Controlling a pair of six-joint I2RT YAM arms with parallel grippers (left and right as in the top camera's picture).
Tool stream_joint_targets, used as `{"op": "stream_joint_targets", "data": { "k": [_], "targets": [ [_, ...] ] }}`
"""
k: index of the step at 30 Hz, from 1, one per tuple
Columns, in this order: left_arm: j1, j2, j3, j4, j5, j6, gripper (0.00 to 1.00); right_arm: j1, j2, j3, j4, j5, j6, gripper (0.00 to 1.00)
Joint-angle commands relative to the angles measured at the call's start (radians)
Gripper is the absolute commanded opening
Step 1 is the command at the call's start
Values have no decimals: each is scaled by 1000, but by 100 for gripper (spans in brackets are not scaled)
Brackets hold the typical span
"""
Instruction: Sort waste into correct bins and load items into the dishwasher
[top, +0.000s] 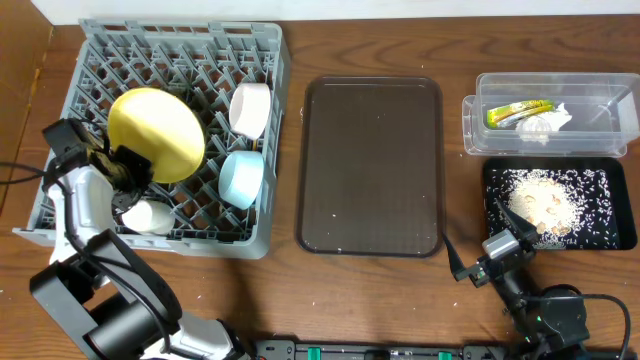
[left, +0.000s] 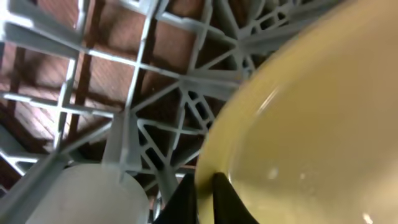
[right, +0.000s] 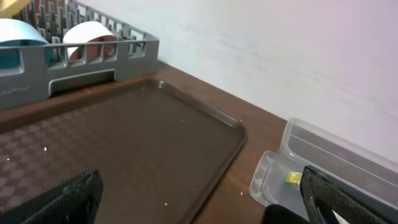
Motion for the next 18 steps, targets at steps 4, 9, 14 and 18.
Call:
{"op": "stream_joint_targets", "data": {
  "k": [4,9,14,18],
  "targets": [
    [-7,-96,-1,43,11,44,8,-13,-5,-2,-3,2,-4,99],
    [-21,-232,-1,42,-114,85,7,-13,-5,-2,-3,2,-4,99],
    [-79,-311,-1,36,-298,158,7,-13,-5,-2,-3,2,-4,99],
    [-133,-314,-1,10,-413,165,8,-13,-5,-2,-3,2,-4,99]
  ]
}}
